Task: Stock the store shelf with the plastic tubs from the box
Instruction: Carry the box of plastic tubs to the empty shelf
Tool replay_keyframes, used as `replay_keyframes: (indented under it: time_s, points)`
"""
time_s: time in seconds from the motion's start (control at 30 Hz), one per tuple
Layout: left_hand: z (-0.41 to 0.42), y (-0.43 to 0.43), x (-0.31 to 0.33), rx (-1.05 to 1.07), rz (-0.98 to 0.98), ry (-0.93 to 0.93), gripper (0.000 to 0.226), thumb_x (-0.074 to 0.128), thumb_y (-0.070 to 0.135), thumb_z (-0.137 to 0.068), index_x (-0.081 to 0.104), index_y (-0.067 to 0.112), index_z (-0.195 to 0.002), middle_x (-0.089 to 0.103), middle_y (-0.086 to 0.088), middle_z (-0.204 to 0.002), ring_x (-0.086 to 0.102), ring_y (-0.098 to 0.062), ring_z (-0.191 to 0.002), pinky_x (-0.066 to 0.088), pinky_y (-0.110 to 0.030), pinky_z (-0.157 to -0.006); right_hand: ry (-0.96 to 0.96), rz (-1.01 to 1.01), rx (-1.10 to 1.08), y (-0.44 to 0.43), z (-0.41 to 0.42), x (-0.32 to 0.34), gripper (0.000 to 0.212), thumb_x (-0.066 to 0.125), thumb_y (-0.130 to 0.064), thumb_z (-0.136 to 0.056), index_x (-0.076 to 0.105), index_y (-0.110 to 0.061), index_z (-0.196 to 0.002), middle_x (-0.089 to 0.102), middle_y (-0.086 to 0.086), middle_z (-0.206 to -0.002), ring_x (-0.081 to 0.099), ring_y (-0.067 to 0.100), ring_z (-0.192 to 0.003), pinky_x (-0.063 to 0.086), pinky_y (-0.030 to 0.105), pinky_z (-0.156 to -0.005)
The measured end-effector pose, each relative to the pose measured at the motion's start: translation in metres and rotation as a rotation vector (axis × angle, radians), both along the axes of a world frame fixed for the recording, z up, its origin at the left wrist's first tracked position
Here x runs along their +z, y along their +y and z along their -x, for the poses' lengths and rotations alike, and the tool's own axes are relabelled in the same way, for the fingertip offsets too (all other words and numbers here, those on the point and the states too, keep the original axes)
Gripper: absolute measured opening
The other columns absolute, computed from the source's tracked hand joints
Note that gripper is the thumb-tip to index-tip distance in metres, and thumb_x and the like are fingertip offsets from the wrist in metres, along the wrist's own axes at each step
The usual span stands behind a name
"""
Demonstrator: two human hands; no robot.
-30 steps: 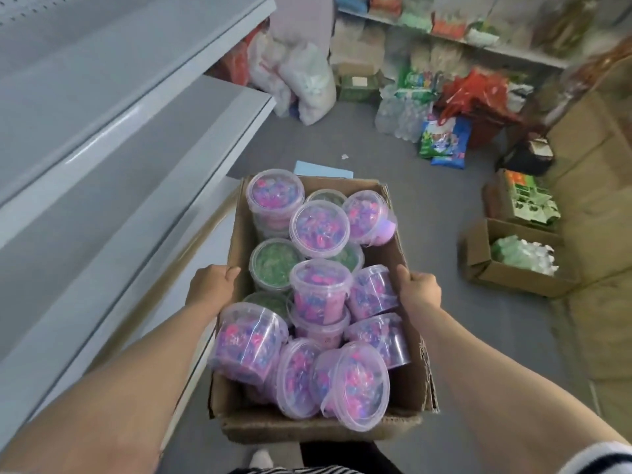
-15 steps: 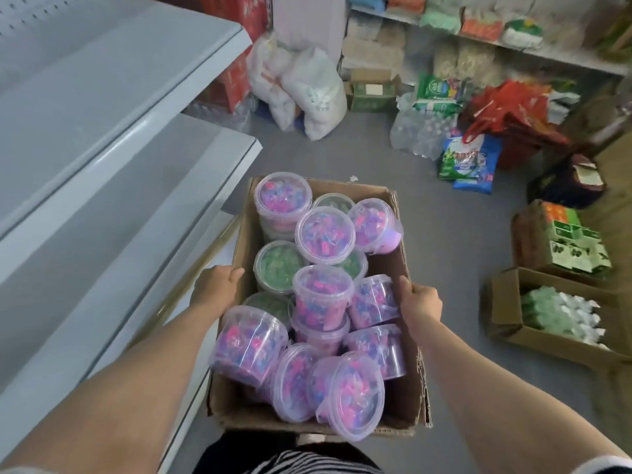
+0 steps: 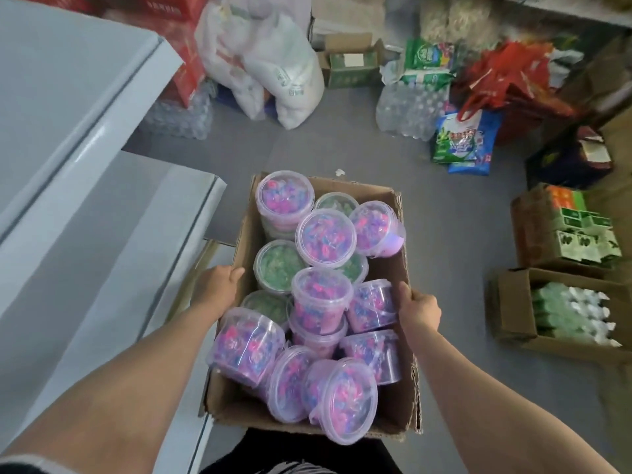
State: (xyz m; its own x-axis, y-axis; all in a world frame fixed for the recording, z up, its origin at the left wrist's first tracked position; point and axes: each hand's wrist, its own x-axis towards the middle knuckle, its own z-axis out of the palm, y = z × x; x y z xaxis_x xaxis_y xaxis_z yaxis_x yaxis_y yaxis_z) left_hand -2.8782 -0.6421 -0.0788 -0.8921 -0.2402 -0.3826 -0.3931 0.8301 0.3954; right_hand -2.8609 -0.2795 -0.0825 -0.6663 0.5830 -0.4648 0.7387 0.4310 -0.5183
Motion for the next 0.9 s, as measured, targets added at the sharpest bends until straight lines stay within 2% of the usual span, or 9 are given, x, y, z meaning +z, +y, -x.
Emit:
replay_keyframes:
  time_s: [0.1,0.23,0.4,0.53,0.63,0.8,0.9]
  points:
    - [0.038,-0.001,-0.015,-0.024,0.0,-0.017,0.039,0.046,0.032,-0.099,0.066,0.002,-0.085,0.067,-0.025,-0.086,0.06,-0.038,-0.078,0.039,-0.034,-0.065,-0.003,0.017,-0.041,-0.003,0.026,-0.016,0.05,0.055,-0.047,-0.095,0.067,-0.002,-0.075,0.067,0.015,-0.074,0.065,0.037,-0.078,0.054,0.042,-0.077]
    - [0.078,0.0,-0.034,-0.027,0.003,-0.059,0.038,0.045,0.031,-0.1,0.061,0.005,-0.077,0.065,-0.023,-0.083,0.055,-0.032,-0.073,0.036,-0.032,-0.062,-0.034,0.022,-0.07,-0.004,0.059,-0.037,0.052,0.055,-0.046,-0.096,0.062,-0.002,-0.07,0.063,0.014,-0.069,0.063,0.036,-0.075,0.052,0.04,-0.074]
    - [0.119,0.0,-0.061,-0.056,0.02,-0.054,0.042,0.042,0.027,-0.101,0.067,-0.005,-0.097,0.066,-0.028,-0.093,0.058,-0.037,-0.081,0.033,-0.032,-0.066,-0.043,0.004,-0.054,-0.007,0.097,-0.062,0.053,0.054,-0.045,-0.097,0.051,-0.01,-0.058,0.058,0.013,-0.065,0.059,0.035,-0.073,0.048,0.04,-0.071]
    - [0.137,-0.007,-0.086,-0.072,0.056,-0.039,0.045,0.039,0.03,-0.102,0.069,-0.003,-0.099,0.067,-0.024,-0.087,0.055,-0.031,-0.073,0.036,-0.032,-0.063,-0.057,0.001,-0.045,-0.01,0.117,-0.082,0.054,0.055,-0.044,-0.096,0.05,-0.009,-0.057,0.056,0.012,-0.063,0.054,0.031,-0.066,0.049,0.042,-0.069]
    - [0.143,-0.007,-0.098,-0.074,0.081,-0.052,0.044,0.039,0.03,-0.102,0.069,-0.001,-0.1,0.068,-0.025,-0.089,0.049,-0.027,-0.07,0.033,-0.032,-0.063,-0.066,0.004,-0.029,-0.01,0.127,-0.092,0.052,0.055,-0.043,-0.096,0.051,-0.007,-0.059,0.054,0.009,-0.059,0.051,0.028,-0.063,0.049,0.042,-0.066]
    - [0.15,-0.004,-0.113,-0.048,0.077,-0.064,0.041,0.041,0.03,-0.101,0.07,0.001,-0.099,0.068,-0.028,-0.094,0.059,-0.039,-0.082,0.034,-0.033,-0.065,-0.078,0.022,-0.041,-0.007,0.135,-0.107,0.051,0.057,-0.04,-0.096,0.053,-0.003,-0.061,0.049,0.005,-0.054,0.044,0.024,-0.059,0.042,0.037,-0.06]
    - [0.155,-0.003,-0.116,-0.054,0.084,-0.068,0.041,0.042,0.03,-0.101,0.07,0.001,-0.097,0.068,-0.029,-0.095,0.06,-0.043,-0.085,0.038,-0.037,-0.067,-0.077,0.035,-0.034,-0.005,0.138,-0.111,0.05,0.057,-0.039,-0.096,0.05,-0.006,-0.06,0.046,0.003,-0.053,0.04,0.022,-0.058,0.037,0.033,-0.058]
